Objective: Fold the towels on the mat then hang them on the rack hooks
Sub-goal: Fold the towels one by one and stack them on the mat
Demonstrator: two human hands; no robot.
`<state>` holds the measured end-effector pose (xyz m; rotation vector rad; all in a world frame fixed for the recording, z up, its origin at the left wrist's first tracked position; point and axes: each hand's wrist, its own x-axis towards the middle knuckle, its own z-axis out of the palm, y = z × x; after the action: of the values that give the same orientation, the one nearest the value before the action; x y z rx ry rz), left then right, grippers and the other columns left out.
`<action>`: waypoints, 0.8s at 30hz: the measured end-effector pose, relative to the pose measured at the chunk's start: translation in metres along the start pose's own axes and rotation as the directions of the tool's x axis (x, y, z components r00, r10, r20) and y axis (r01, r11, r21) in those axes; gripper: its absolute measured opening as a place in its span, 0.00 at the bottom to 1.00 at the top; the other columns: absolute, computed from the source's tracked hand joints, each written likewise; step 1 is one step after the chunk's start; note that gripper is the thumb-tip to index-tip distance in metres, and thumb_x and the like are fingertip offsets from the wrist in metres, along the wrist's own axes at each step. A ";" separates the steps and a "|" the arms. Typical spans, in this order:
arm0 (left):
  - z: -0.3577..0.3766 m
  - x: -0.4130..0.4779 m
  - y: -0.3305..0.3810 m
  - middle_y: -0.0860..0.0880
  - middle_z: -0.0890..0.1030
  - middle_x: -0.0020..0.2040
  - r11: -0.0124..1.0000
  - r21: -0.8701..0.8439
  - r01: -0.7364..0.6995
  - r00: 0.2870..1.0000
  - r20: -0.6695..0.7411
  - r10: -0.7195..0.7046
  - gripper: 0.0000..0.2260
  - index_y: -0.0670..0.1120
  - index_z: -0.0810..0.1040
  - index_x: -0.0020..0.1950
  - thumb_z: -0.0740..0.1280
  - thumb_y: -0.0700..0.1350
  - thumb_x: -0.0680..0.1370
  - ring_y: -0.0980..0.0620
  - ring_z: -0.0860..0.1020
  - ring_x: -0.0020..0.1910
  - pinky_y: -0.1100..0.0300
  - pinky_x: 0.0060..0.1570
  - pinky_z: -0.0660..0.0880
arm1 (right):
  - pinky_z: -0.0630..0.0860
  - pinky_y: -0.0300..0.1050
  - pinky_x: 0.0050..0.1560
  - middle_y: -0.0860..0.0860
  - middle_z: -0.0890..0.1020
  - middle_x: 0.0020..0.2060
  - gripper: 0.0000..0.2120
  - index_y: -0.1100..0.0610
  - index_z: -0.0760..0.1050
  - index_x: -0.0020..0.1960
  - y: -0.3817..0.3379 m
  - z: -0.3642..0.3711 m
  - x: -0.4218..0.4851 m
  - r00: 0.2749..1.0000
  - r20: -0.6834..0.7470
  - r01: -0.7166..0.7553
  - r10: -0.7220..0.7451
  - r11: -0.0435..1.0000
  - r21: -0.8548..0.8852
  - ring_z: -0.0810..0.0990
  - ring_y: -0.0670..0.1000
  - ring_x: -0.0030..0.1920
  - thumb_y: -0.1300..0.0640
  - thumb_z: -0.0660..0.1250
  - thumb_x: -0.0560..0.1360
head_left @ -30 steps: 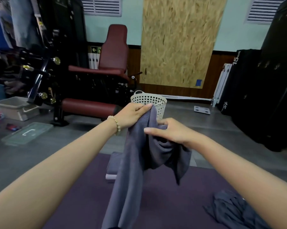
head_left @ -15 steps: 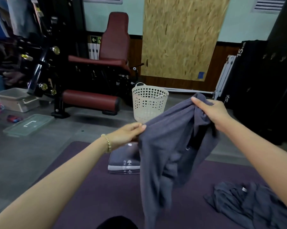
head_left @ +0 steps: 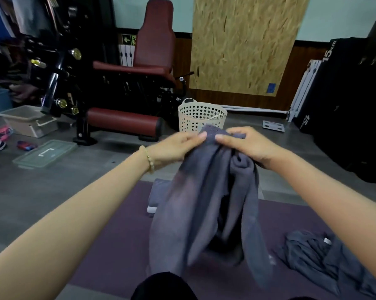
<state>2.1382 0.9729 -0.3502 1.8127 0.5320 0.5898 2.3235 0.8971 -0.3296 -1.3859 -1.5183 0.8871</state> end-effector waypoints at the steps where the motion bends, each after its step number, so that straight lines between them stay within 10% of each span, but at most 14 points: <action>1: 0.004 -0.007 -0.013 0.55 0.83 0.50 0.996 0.039 0.076 0.995 0.065 -0.078 0.14 0.47 0.79 0.53 0.61 0.54 0.77 0.59 0.80 0.50 0.66 0.51 0.76 | 0.74 0.36 0.40 0.52 0.80 0.36 0.15 0.64 0.76 0.42 0.003 -0.003 0.001 1.000 -0.009 -0.001 0.002 0.995 0.102 0.78 0.45 0.37 0.50 0.69 0.68; 6: -0.003 -0.044 -0.081 0.53 0.83 0.55 0.941 0.109 0.320 0.916 0.218 -0.337 0.24 0.48 0.79 0.59 0.68 0.63 0.71 0.56 0.80 0.55 0.61 0.57 0.74 | 0.80 0.36 0.42 0.48 0.84 0.35 0.14 0.55 0.78 0.44 0.016 -0.041 0.006 0.960 -0.264 0.027 0.096 0.904 0.427 0.83 0.45 0.37 0.46 0.71 0.64; 11: -0.055 -0.055 -0.111 0.49 0.82 0.55 0.938 0.065 0.339 0.940 0.013 -0.341 0.36 0.42 0.79 0.58 0.65 0.72 0.66 0.51 0.78 0.56 0.58 0.62 0.70 | 0.70 0.47 0.46 0.55 0.75 0.39 0.33 0.53 0.74 0.45 0.072 -0.080 0.004 0.872 -0.440 -0.160 0.215 0.974 0.161 0.73 0.51 0.40 0.32 0.78 0.51; 15: -0.082 -0.040 -0.123 0.54 0.78 0.37 0.915 0.162 0.369 0.923 -0.182 -0.340 0.16 0.47 0.76 0.38 0.62 0.56 0.78 0.58 0.75 0.38 0.66 0.44 0.69 | 0.61 0.44 0.37 0.53 0.66 0.30 0.21 0.54 0.65 0.31 0.115 -0.067 0.010 0.833 -0.512 -0.231 0.210 0.973 0.024 0.66 0.50 0.34 0.45 0.73 0.70; 24: -0.133 0.048 -0.101 0.55 0.75 0.34 0.956 0.245 0.163 0.802 -0.597 0.017 0.10 0.49 0.74 0.36 0.68 0.44 0.77 0.71 0.71 0.28 0.78 0.37 0.67 | 0.68 0.40 0.39 0.54 0.74 0.36 0.14 0.59 0.75 0.39 0.132 -0.074 0.094 0.725 -0.682 -0.061 0.098 0.995 0.077 0.71 0.51 0.40 0.49 0.71 0.73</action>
<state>2.0848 1.1296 -0.4038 1.8454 1.1627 1.0885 2.4410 1.0032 -0.4115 -1.5214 -0.8552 0.3652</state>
